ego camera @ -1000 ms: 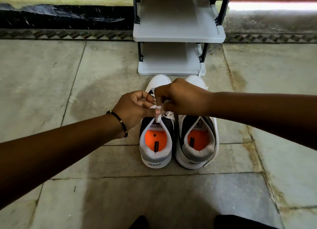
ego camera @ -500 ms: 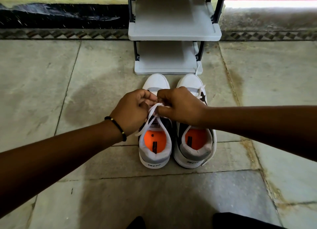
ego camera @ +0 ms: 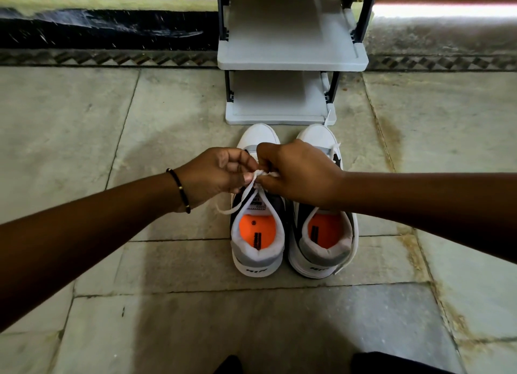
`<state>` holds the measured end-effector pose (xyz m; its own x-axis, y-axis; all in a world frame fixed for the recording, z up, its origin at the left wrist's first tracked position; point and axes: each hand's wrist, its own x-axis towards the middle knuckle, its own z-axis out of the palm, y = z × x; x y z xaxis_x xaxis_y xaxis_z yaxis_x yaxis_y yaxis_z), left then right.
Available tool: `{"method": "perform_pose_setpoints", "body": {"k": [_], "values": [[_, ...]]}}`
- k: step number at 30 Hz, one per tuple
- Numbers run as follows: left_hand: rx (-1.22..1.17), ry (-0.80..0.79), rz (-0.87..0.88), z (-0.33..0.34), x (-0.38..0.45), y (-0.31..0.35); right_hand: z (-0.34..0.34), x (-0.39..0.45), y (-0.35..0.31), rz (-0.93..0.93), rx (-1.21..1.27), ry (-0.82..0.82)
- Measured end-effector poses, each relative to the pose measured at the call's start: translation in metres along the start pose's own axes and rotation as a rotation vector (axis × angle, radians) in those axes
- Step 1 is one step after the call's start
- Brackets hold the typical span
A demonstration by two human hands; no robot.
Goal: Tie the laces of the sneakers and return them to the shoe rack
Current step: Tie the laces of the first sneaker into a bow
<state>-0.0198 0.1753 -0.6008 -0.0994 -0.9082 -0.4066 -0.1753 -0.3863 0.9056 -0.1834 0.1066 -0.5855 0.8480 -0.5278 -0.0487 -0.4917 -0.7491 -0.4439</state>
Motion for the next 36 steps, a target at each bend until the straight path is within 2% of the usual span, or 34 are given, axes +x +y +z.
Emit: {"method": "perform_pose_setpoints", "body": {"k": [2,4,8,11,14,16,21,27,36], "values": [[0.086,0.060,0.068,-0.001,0.000,0.004,-0.001,-0.001,0.001,0.007,0.010,0.010],[0.063,0.090,0.077,-0.005,-0.002,0.009,-0.001,-0.003,0.003,0.018,0.034,0.025],[0.004,0.008,-0.058,-0.008,-0.004,0.016,0.001,-0.005,0.002,0.020,0.058,0.019],[0.068,0.042,-0.091,-0.004,-0.005,0.015,0.000,-0.004,0.001,0.030,0.066,0.022],[0.209,0.111,-0.054,0.000,-0.007,0.015,-0.002,-0.005,0.001,0.055,0.086,0.020],[0.366,0.186,0.035,0.000,-0.008,0.015,-0.003,-0.005,-0.001,0.066,0.074,-0.008],[0.647,0.375,0.166,-0.011,-0.010,0.010,-0.011,-0.012,0.000,0.028,-0.094,-0.044],[0.690,0.373,0.127,-0.016,-0.014,-0.009,-0.015,-0.033,0.008,0.017,-0.226,-0.137],[0.433,0.335,-0.075,-0.031,-0.006,-0.028,-0.010,-0.041,0.006,0.011,-0.209,-0.160]]}}
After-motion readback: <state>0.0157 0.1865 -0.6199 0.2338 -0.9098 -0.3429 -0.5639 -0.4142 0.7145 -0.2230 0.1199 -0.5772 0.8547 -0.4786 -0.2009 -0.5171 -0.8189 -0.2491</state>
